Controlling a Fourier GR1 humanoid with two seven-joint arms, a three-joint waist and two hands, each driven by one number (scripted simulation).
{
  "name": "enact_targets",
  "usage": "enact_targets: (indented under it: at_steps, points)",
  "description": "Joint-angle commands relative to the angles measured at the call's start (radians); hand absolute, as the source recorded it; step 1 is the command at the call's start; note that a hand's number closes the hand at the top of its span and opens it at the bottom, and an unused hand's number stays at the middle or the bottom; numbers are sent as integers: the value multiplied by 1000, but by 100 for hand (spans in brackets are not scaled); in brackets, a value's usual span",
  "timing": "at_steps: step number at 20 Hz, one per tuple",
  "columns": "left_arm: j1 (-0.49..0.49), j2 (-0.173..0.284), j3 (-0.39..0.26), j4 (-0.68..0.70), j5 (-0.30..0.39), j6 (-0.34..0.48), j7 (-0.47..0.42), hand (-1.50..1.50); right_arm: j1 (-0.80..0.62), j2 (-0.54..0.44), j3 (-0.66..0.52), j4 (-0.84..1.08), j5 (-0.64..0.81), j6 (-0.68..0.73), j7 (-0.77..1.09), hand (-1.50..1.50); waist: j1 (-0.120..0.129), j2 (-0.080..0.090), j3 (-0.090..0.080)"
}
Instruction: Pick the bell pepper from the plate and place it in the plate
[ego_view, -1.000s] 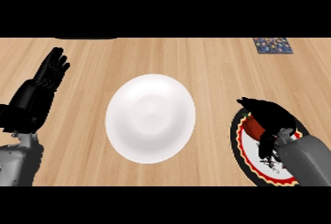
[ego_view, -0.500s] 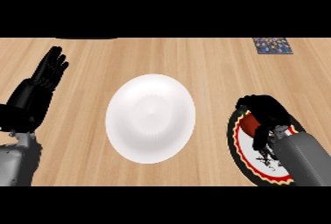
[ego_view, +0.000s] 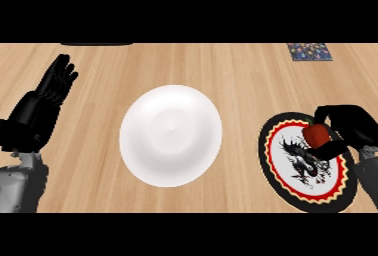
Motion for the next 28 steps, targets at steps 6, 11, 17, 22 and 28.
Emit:
enact_targets:
  at_steps: [6,11,17,22,28]
  points:
    - [29,19,29,-30,32,-47,4,0,91,-16,-106,-249,-148,58,-85,150,-4,-5,0]
    - [-31,-8,19,20,-14,8,1,0,98,17,-124,-462,-289,106,-162,150,-23,-7,0]
    - [0,8,41,51,17,-41,-38,0,125,133,-97,-738,-441,220,-1,150,-13,-4,-1]
    - [23,-19,-1,-16,-34,-11,-13,0,26,239,10,-811,-399,251,180,150,7,-1,0]
    - [-58,-27,-2,6,-39,-2,38,0,-169,382,116,-686,-333,248,295,150,12,2,1]
